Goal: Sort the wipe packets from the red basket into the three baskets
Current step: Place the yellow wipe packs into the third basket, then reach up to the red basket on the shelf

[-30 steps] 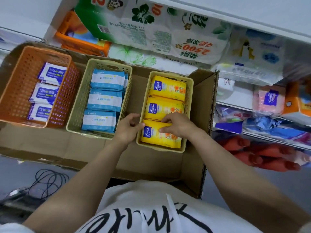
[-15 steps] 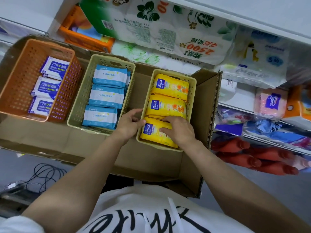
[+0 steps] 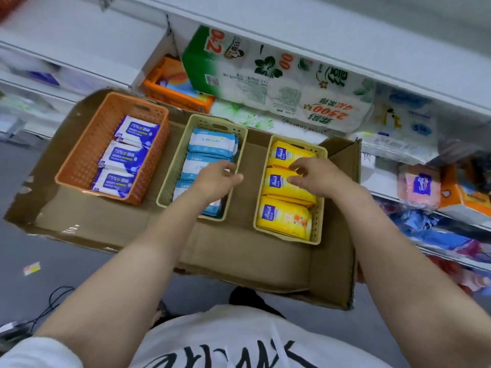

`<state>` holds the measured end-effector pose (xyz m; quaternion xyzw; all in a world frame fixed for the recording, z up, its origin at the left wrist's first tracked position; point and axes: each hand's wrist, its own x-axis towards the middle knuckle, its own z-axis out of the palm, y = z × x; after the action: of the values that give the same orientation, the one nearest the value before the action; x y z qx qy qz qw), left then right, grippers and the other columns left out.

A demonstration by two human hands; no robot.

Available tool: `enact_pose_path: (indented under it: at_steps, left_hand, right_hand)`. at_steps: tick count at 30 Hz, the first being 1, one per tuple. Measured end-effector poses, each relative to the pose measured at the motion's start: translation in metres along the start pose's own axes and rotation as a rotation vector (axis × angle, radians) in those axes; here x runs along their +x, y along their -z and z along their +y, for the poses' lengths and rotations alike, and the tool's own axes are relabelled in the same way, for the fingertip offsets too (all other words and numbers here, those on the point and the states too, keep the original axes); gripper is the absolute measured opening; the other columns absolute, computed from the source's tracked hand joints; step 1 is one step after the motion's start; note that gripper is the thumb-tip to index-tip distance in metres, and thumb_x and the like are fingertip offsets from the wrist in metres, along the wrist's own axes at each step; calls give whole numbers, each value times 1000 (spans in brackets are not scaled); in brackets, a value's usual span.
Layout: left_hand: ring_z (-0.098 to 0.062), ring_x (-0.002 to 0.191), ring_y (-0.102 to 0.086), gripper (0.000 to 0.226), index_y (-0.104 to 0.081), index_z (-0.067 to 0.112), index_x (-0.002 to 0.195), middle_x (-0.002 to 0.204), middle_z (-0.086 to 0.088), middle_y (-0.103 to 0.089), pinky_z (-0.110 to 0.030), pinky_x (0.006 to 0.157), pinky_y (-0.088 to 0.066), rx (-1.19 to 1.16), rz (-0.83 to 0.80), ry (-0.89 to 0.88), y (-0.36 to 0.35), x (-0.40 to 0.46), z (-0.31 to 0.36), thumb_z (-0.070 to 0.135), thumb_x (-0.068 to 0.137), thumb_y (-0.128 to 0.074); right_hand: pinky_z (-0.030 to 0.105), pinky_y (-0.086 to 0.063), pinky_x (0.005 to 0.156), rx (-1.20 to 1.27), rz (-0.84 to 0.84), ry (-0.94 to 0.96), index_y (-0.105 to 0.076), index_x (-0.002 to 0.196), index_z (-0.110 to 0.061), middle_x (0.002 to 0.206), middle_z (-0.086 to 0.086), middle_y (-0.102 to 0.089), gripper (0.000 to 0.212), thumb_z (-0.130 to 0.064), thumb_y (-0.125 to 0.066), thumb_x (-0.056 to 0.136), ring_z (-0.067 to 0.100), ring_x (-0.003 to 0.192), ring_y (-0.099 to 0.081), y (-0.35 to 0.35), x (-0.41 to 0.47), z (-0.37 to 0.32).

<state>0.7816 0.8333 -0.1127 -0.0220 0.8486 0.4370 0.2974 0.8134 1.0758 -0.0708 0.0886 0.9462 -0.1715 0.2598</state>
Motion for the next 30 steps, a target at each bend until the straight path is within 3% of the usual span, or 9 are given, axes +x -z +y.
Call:
enact_pose_path:
  at_steps: [5, 9, 12, 16, 19, 21, 26, 30]
  left_hand:
    - [-23, 118, -59, 43, -60, 15, 131, 127, -7, -65, -34, 100, -45, 235, 199, -202, 128, -56, -41, 33, 93, -65]
    - [-29, 118, -58, 43, -62, 18, 129, 128, -10, -64, -37, 97, -44, 372, 391, -267, 238, -112, -100, 35, 90, -67]
    - [-35, 111, -59, 42, -61, 18, 129, 124, -13, -61, -40, 94, -47, 416, 521, -304, 307, -150, -148, 34, 91, -66]
    - [-27, 122, -54, 39, -61, 17, 129, 129, -5, -60, -43, 99, -45, 425, 665, -358, 379, -178, -205, 35, 94, -62]
    - [-24, 122, -53, 38, -60, 18, 129, 128, -2, -60, -42, 98, -46, 413, 721, -379, 423, -177, -239, 34, 94, -62]
    - [-23, 123, -52, 38, -60, 18, 129, 129, -1, -60, -41, 98, -45, 408, 743, -370, 455, -169, -260, 34, 94, -62]
    - [-22, 117, -56, 36, -60, 21, 127, 125, 2, -59, -39, 94, -47, 427, 758, -361, 552, -126, -297, 35, 94, -61]
    - [-20, 119, -54, 35, -61, 21, 126, 127, 1, -59, -38, 95, -46, 495, 707, -346, 648, -85, -302, 37, 95, -59]
  right_hand:
    - [39, -48, 99, 63, 387, 109, -59, 132, -19, 129, 4, -64, 40, -36, -60, 96, 22, 118, -58, 24, -42, -110]
    - [36, -43, 99, 84, 649, 256, -61, 131, -18, 129, 2, -63, 38, -33, -59, 96, 20, 120, -56, -1, -74, -213]
    - [33, -38, 102, 20, 644, 319, -58, 132, -22, 132, 0, -60, 39, -37, -58, 96, 21, 126, -50, -34, -81, -282]
    - [26, -34, 97, 24, 612, 409, -64, 126, -17, 125, 4, -65, 36, -31, -65, 93, 25, 121, -53, -64, -74, -365]
    - [35, -39, 100, 20, 563, 446, -63, 125, -20, 126, 2, -64, 35, -33, -64, 93, 24, 121, -53, -76, -53, -422]
    - [35, -40, 101, 20, 554, 468, -63, 125, -22, 128, 0, -64, 34, -35, -62, 94, 22, 123, -52, -80, -30, -463]
    - [19, -30, 95, 108, 571, 528, -65, 124, -19, 125, 1, -65, 32, -31, -63, 94, 22, 120, -53, -89, 38, -578]
    - [20, -30, 96, 171, 552, 535, -64, 126, -21, 128, 0, -63, 37, -39, -59, 95, 21, 121, -53, -82, 99, -671]
